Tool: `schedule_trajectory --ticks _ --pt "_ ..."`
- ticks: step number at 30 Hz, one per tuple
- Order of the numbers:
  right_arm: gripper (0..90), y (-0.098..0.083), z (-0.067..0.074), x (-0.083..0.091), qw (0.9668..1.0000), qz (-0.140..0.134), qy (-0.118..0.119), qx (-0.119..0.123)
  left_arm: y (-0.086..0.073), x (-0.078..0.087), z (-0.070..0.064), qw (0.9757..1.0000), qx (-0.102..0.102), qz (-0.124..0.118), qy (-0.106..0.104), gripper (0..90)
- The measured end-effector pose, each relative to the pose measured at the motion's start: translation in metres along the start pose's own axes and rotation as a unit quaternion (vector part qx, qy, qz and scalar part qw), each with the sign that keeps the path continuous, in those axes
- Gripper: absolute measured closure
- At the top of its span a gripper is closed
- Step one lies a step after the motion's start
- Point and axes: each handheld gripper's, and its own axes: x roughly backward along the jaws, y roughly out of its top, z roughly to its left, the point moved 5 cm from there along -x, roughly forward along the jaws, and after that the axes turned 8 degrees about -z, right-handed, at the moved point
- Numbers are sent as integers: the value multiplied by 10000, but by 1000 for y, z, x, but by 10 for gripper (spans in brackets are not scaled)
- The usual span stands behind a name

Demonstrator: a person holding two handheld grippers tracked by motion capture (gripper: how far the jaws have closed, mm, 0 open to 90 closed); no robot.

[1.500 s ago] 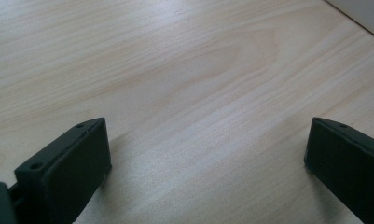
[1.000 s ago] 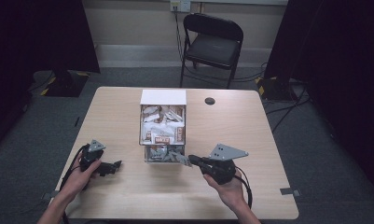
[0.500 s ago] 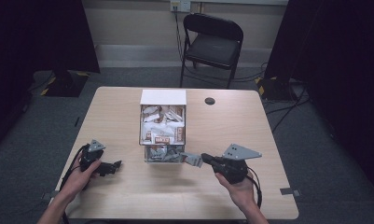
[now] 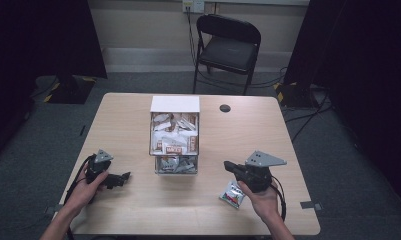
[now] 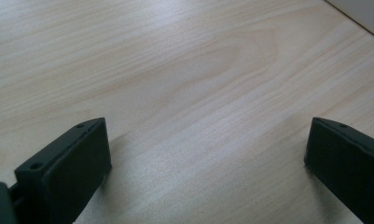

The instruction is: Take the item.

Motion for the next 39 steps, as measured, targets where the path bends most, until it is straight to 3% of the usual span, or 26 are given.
schedule_trajectory --ticks 11,13,21,25,33,39 --pt "891 -18 -10 7 9995 162 -89 -264 0 0 0 10000 -4 2 -2 0" --pt "826 -26 -16 12 9989 321 -132 -304 0 0 0 10000 -1 1 0 0" --pt "773 -59 -35 17 9956 835 -273 -327 0 0 0 10000 1 -1 0 0" --pt "747 -66 -38 16 9947 906 -297 -372 0 0 0 10000 -3 0 -1 0" --pt "652 -72 -66 35 9912 897 -795 -564 0 0 0 10000 1 -1 -1 0" --pt "433 -85 -84 47 9834 986 -1317 -761 0 0 0 10000 -4 1 -1 0"
